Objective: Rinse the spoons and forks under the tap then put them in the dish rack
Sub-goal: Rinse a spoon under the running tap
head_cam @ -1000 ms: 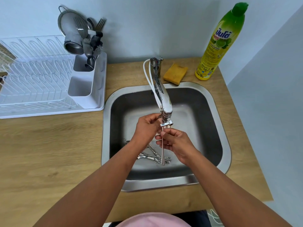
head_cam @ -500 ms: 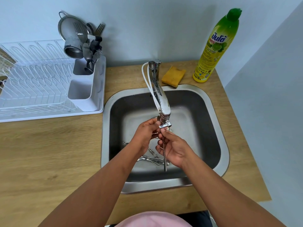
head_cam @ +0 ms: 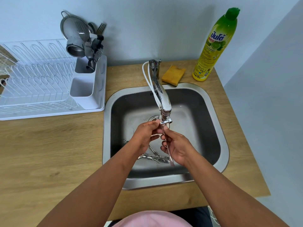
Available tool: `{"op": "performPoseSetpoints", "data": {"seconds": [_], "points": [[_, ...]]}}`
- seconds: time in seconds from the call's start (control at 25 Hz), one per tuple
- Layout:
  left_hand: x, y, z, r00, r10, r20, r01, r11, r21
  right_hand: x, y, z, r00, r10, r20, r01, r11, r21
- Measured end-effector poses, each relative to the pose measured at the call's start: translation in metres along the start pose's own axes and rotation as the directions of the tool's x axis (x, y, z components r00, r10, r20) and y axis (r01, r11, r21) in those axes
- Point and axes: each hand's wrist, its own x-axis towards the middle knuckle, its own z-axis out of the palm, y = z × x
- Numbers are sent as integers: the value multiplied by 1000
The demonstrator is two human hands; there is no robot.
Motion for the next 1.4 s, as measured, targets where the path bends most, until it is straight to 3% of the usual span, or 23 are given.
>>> {"op": "performPoseSetpoints", "data": {"seconds": [0.2,0.44,0.64,0.84,1.0,1.2,1.4], "points": [[-3,-1,1,994,108,12,-108,979,175,2,1,-4,982,-68,-176,62,997,-42],[-3,-3,3,974,211,-88,-195,968,159,2,2,0,993,-70,-94,62,994,-86],[-5,3,10,971,231,-55,-217,957,193,9,-9,1,969,-170,-177,141,976,-165],[-3,7,11,963,245,-114,-215,950,226,12,-20,-1,975,-213,-69,186,942,-280],[-5,5,13,956,283,-79,-252,929,272,13,-21,-3,964,-247,-97,203,922,-329],[-3,1,13,913,358,-198,-283,902,327,12,-18,-10,973,-221,71,232,915,-331],[-8,-3,24,926,353,-133,-300,903,307,11,-24,-21,979,-205,-17,185,911,-368]]}}
